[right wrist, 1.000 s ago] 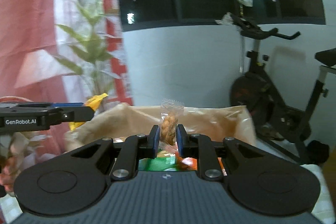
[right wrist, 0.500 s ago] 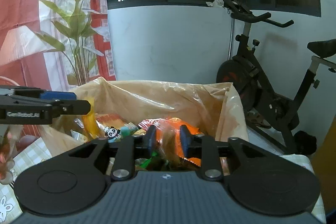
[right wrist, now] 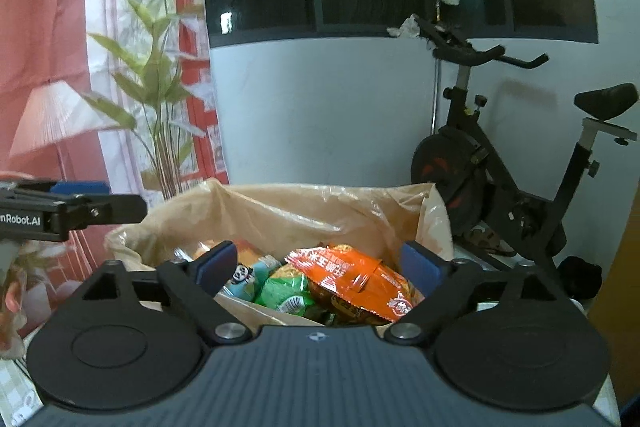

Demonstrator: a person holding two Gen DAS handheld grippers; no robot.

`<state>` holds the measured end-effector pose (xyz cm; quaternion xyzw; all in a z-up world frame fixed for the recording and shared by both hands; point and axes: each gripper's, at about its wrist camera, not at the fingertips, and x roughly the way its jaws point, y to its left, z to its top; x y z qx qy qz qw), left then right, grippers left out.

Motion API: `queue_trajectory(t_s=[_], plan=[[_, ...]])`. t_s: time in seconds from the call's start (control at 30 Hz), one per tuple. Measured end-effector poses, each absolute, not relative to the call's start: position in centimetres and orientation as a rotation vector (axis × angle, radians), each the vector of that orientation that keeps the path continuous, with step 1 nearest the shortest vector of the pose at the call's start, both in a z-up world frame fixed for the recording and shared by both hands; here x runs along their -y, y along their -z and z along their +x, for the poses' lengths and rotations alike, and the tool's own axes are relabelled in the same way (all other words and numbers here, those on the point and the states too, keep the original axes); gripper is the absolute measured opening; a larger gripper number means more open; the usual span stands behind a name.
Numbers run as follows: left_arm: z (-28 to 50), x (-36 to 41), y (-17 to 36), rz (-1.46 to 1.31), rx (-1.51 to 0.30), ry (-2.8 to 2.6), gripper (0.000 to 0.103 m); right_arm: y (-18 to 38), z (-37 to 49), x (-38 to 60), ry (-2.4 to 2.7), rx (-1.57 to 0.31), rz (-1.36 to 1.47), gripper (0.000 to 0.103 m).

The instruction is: Organize snacks

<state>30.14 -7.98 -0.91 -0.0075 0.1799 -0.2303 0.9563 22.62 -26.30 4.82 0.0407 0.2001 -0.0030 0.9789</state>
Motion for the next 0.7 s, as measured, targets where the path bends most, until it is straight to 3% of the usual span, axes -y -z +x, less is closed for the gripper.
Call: queue_trajectory(t_s=[0.13,0.7], plan=[[28.7,6.8,0.1,-0.052,-0.367,0.447,0.099,-6.2,21.0,25.4,0.047,-0.373,0.084,0.103],[20.4,4.1,-1.3,0.03,-0.386,0.229,0.099,-8.6,14.0,21.8,0.032,-0.363,0.121,0.103]])
